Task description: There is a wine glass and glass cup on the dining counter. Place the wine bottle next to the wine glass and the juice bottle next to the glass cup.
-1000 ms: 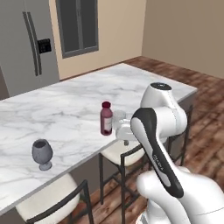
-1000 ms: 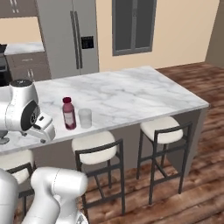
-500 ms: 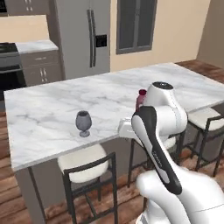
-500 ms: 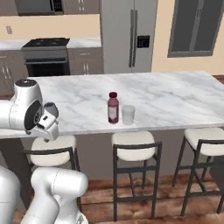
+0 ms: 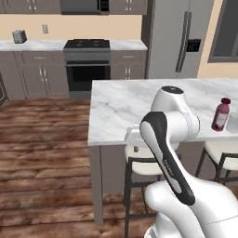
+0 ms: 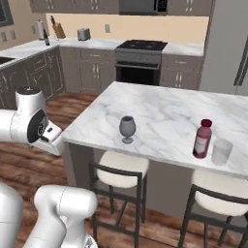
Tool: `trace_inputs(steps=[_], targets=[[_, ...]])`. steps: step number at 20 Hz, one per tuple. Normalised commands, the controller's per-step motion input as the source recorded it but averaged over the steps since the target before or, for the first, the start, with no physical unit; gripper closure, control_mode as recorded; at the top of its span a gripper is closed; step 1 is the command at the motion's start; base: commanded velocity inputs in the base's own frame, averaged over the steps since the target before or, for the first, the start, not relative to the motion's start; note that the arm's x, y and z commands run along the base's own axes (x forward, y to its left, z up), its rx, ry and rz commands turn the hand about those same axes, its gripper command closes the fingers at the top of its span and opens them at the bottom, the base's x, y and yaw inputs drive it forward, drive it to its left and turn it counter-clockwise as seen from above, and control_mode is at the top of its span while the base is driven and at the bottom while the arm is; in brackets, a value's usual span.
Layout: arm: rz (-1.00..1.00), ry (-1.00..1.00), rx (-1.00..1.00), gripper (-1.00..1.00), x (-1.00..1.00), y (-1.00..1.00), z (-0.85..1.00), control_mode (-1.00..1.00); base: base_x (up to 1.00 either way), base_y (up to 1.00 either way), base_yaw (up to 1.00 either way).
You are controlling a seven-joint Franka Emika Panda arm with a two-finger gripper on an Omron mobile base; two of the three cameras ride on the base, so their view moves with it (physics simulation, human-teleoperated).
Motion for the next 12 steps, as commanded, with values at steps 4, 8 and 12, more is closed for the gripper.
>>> trace_inputs(steps=[4,8,12], targets=[[0.00,0.00,0.00,-1.00,0.00,0.00,0.00,1.00,0.10,0.72,0.31],[0.00,0.00,0.00,-1.00,0.00,0.00,0.00,1.00,0.30,0.84,0.08],[0.00,0.00,0.00,-1.00,0.00,0.00,0.00,1.00,0.48,0.84,0.00]])
